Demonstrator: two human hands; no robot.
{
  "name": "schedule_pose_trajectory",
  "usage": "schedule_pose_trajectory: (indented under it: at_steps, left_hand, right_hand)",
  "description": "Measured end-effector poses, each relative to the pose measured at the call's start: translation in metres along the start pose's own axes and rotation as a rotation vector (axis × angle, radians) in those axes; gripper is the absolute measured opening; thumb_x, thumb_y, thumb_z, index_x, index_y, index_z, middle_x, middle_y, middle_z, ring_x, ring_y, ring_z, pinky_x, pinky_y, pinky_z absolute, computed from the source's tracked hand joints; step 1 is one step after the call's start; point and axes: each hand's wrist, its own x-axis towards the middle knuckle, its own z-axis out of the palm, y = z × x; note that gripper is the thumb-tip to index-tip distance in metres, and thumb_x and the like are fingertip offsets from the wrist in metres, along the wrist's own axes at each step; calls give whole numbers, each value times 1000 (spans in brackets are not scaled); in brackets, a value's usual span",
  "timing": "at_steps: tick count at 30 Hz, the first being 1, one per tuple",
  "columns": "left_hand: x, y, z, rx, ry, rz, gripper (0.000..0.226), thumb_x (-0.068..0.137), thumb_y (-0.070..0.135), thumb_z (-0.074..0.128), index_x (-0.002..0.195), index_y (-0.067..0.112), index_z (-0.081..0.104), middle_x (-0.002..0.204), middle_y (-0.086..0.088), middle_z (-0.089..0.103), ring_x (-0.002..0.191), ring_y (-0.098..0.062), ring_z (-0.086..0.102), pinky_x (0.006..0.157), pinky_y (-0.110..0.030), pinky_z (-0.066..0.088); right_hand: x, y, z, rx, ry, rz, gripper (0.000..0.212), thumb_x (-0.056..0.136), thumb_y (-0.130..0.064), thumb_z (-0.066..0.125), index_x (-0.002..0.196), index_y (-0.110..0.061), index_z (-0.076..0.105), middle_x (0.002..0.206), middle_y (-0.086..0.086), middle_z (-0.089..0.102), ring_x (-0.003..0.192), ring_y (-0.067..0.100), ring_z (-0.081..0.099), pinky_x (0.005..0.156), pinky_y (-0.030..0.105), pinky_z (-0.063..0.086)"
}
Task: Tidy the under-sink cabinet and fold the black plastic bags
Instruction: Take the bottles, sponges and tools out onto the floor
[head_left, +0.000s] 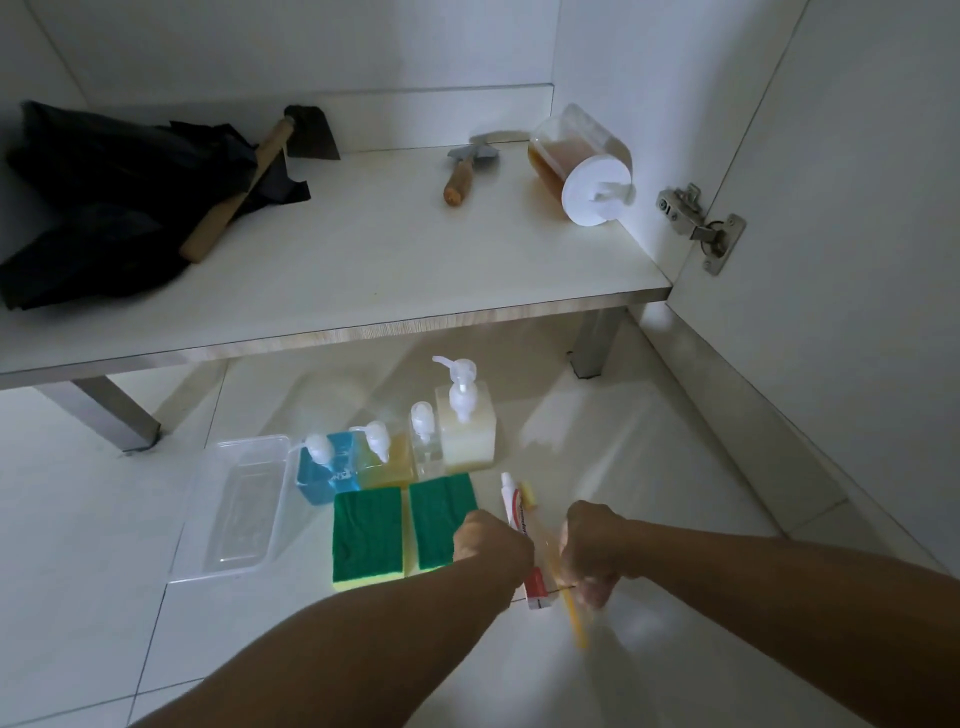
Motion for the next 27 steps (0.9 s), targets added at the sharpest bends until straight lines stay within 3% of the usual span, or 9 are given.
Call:
schedule_pose_trajectory:
  at_steps: [1, 3, 5, 8, 12, 17, 20, 24, 27]
  left_hand:
    - [0, 3, -3, -3, 2, -4, 25, 89, 13, 64, 109, 3, 53, 98, -10, 66, 85, -21, 70, 72, -29, 60]
    - [3, 12, -8, -13, 0, 28, 22, 88, 10, 61, 107, 0, 55, 95, -15, 68, 82, -26, 71, 71, -37, 61]
    - [7, 27, -18, 13, -3, 95, 21, 87, 8, 58, 104, -3, 56, 93, -18, 68, 78, -29, 71, 69, -40, 61]
    - [12, 55, -43, 7, 33, 247, 20, 77, 10, 58, 94, -1, 60, 85, -20, 69, 71, -32, 71, 65, -42, 61]
    - [10, 95, -86, -8, 10, 447, 14, 85, 8, 59, 89, -4, 64, 66, -18, 68, 56, -28, 71, 57, -41, 61]
    - [-3, 145, -140, -70, -83, 530, 19, 87, 8, 69, 96, -7, 64, 81, -22, 69, 55, -27, 69, 47, -30, 55]
    - [-1, 170, -168, -76, -54, 553, 21, 85, 12, 71, 95, -6, 65, 80, -18, 69, 54, -25, 70, 46, -27, 53]
    - [10, 201, -198, -118, 23, 570, 32, 86, 13, 71, 111, -4, 62, 88, -18, 70, 61, -24, 72, 50, -29, 57]
    - [24, 223, -214, -125, 67, 615, 59, 85, 13, 72, 138, 4, 47, 84, -14, 70, 60, -21, 72, 52, -29, 58]
  right_hand:
    - [0, 0, -1, 53, -10, -17, 6, 82, -1, 68, 84, 2, 64, 59, 10, 67, 50, 17, 66, 53, 26, 58]
    - [2, -1, -11, 101, -1, -62, 19, 84, 2, 64, 102, 10, 65, 81, 20, 71, 69, 29, 72, 70, 41, 62]
    - [1, -6, -29, 97, 62, -105, 20, 85, 1, 65, 104, 7, 67, 89, 21, 73, 81, 33, 74, 74, 44, 61]
    - [-9, -17, -66, 165, 177, -194, 18, 87, 0, 67, 103, 5, 66, 91, 22, 71, 79, 31, 73, 67, 41, 62]
    - [-30, -28, -115, 259, 273, -297, 18, 88, -2, 66, 105, 3, 64, 93, 19, 69, 72, 24, 69, 74, 43, 61]
    - [-58, -42, -166, 327, 326, -366, 14, 86, -1, 69, 99, 3, 66, 91, 20, 70, 71, 25, 68, 62, 34, 60]
    - [-74, -57, -195, 320, 357, -386, 20, 82, 3, 71, 101, 8, 67, 82, 21, 69, 66, 26, 66, 65, 38, 61]
    - [-79, -80, -233, 398, 486, -417, 22, 83, 5, 69, 104, 9, 64, 87, 21, 68, 70, 27, 65, 63, 37, 58]
    - [-73, -98, -257, 387, 574, -416, 12, 88, -4, 68, 94, -3, 59, 82, 12, 62, 65, 20, 64, 54, 29, 56]
